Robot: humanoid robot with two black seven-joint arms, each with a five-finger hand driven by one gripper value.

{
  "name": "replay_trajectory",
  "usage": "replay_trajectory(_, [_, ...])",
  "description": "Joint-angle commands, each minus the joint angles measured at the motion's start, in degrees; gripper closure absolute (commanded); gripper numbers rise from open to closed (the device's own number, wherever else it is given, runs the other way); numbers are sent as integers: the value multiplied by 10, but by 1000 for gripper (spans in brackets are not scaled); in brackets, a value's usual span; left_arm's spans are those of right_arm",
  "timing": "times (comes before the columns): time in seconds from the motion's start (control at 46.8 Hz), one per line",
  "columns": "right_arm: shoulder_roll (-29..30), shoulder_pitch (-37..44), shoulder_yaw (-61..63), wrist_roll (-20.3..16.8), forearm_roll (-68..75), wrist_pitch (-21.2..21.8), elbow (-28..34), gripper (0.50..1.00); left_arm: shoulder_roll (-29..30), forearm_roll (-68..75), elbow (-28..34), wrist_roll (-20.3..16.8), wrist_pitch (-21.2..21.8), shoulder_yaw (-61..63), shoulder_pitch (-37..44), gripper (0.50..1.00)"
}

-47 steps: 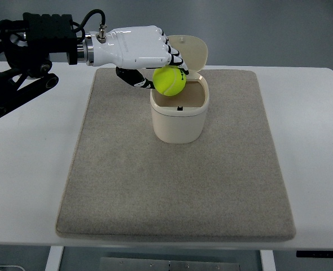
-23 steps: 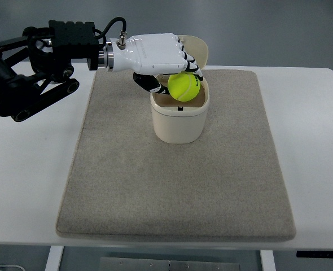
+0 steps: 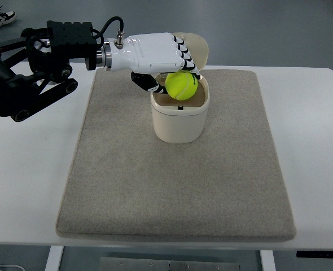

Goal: Put tennis ball into box with left hand
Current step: 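Lower the ball into the bin and open the left hand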

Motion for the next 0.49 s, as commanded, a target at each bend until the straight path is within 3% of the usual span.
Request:
replay_trajectory(0.0, [0, 0, 0, 0, 0, 0, 0, 562, 2, 1, 0, 0, -2, 1, 1, 731])
replay_trajectory(0.214, [0, 0, 0, 0, 0, 0, 0, 562, 4, 0, 0, 0, -2, 0, 1, 724])
replay_trajectory(0.299, [0, 0, 0, 0, 0, 0, 0, 562, 4, -1, -3, 0, -1, 0, 1, 660])
replay_trajectory(0.47, [0, 0, 0, 0, 0, 0, 0, 562, 11, -1, -5, 0, -1, 0, -1, 615])
